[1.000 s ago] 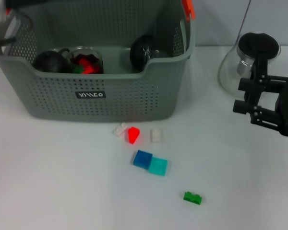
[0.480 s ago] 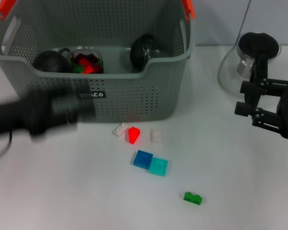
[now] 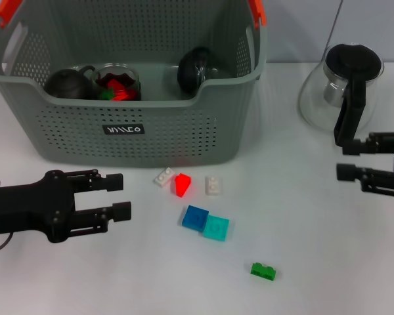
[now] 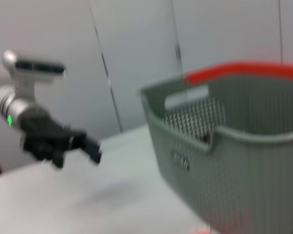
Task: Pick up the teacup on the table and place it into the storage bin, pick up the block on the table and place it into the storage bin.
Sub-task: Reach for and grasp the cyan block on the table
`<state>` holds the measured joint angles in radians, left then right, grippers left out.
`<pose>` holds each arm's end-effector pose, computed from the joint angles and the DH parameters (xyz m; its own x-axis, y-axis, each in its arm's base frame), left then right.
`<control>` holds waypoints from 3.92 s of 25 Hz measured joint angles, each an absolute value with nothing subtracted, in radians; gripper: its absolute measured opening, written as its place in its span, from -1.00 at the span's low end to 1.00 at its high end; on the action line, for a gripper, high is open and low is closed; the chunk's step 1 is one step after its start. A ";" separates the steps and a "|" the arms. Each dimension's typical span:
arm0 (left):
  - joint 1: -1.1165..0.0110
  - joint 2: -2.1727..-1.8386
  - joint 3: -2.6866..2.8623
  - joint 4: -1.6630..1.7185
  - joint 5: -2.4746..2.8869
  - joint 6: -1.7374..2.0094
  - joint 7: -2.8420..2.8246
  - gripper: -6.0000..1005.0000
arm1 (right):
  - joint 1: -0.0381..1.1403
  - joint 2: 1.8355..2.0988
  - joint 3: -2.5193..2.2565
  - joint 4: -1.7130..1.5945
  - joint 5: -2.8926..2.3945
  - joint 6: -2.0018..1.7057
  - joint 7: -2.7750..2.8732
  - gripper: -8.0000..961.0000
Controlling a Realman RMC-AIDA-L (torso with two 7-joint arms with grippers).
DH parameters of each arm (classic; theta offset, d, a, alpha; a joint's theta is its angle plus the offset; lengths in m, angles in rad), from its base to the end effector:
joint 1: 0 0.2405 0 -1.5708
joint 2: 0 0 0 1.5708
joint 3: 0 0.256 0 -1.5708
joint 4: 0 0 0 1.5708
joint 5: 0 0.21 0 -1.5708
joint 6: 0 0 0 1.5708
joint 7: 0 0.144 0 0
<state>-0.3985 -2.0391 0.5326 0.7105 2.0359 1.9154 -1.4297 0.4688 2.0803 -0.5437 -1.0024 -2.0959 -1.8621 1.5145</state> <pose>-0.2872 0.2667 0.0424 0.6908 0.4155 0.5918 0.4916 -0.8700 0.0370 0.2570 0.3055 0.0674 0.8338 -0.2903 -0.4696 -0.3989 -0.9048 -0.1490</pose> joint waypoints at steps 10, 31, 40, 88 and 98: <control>-0.371 -2.052 0.486 0.683 2.060 1.876 -1.432 0.28 | 0.597 2.059 -0.840 -1.367 -2.228 -1.984 1.958 0.09; -0.340 -2.045 0.360 0.725 2.151 1.882 -1.391 0.28 | 0.924 2.104 -1.420 -1.230 -2.490 -1.794 2.396 0.09; -0.339 -2.049 0.344 0.721 2.148 1.874 -1.388 0.28 | 0.948 2.110 -1.648 -1.046 -2.444 -1.520 2.448 0.10; -0.328 -2.059 0.318 0.706 2.144 1.825 -1.390 0.28 | 1.031 2.119 -1.960 -0.771 -2.277 -1.143 2.413 0.67; -0.328 -2.059 0.318 0.704 2.143 1.825 -1.390 0.28 | 1.035 2.119 -1.962 -0.753 -2.273 -1.137 2.413 0.45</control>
<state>-0.3282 -2.0586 0.3176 0.7040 2.1429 1.8253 -1.3898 1.0347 2.1195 -1.9620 -0.7530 -2.2733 -1.1368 2.4129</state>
